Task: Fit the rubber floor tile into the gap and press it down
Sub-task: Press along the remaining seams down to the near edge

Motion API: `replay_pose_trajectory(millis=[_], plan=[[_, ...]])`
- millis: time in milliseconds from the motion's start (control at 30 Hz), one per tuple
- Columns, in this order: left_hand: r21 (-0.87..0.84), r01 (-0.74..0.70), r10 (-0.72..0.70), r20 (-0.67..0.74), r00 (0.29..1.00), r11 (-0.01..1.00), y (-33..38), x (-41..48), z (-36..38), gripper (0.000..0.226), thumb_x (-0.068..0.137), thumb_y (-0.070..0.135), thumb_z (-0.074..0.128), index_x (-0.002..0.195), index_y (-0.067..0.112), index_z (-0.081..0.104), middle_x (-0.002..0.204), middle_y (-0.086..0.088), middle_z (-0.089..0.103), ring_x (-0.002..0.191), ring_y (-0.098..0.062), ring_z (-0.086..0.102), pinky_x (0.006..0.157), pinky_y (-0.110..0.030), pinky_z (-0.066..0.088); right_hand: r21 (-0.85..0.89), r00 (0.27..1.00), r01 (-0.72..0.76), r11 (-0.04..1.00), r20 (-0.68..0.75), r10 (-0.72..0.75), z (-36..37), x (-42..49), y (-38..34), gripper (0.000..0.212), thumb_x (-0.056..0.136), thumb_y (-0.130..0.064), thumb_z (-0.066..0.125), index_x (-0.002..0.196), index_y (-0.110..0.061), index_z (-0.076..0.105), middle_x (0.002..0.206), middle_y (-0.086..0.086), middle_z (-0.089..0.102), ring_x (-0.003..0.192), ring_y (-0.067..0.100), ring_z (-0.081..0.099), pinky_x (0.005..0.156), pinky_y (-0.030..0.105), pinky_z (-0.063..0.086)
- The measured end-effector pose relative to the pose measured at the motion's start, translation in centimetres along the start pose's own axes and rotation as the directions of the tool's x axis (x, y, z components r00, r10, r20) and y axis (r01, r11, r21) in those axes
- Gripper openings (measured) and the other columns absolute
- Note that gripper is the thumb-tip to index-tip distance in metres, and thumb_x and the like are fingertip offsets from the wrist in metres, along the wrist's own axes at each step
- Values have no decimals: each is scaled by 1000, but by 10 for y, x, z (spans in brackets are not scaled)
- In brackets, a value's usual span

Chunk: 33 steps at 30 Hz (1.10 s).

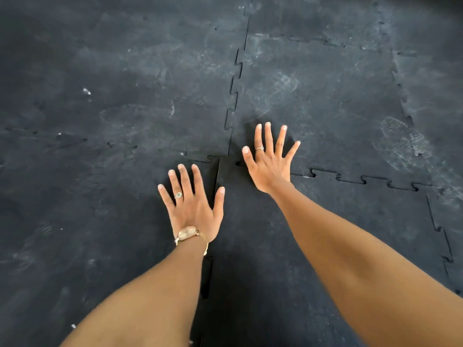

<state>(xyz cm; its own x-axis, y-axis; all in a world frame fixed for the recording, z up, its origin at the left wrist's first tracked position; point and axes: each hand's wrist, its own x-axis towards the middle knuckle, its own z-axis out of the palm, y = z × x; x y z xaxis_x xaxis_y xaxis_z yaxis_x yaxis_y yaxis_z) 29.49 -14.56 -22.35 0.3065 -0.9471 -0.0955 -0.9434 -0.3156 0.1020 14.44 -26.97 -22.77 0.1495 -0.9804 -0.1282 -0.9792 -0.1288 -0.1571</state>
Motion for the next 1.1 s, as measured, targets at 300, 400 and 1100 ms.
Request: replay_pose_trajectory(millis=[300, 400, 1100], plan=[[2, -14, 14, 21, 1000, 1000, -2, 3, 3, 81, 92, 64, 3, 156, 13, 4, 163, -16, 3, 150, -36, -2, 117, -61, 3, 370, 868, 132, 919, -492, 73, -56, 32, -59, 68, 101, -52, 16, 155, -13, 1, 162, 10, -8, 145, 32, -23, 108, 57, -27], [5, -9, 9, 0, 1000, 1000, -3, 3, 6, 92, 88, 75, 10, 155, 11, 12, 162, -17, 10, 149, -37, 3, 118, -61, 3, 101, 892, 185, 978, -435, -124, -40, 47, -86, 66, 101, -50, 15, 155, -12, 9, 163, 14, 1, 148, 38, -8, 112, 65, -13], [14, -4, 4, -6, 1000, 1000, -1, 3, 6, 90, 88, 74, 7, 155, 14, 5, 163, -15, 4, 150, -35, -2, 118, -60, 0, -21, 996, -73, 997, -47, 72, 12, -69, 13, 75, 95, -58, -3, 152, -8, -9, 162, 8, -11, 147, 23, -19, 119, 51, -12]])
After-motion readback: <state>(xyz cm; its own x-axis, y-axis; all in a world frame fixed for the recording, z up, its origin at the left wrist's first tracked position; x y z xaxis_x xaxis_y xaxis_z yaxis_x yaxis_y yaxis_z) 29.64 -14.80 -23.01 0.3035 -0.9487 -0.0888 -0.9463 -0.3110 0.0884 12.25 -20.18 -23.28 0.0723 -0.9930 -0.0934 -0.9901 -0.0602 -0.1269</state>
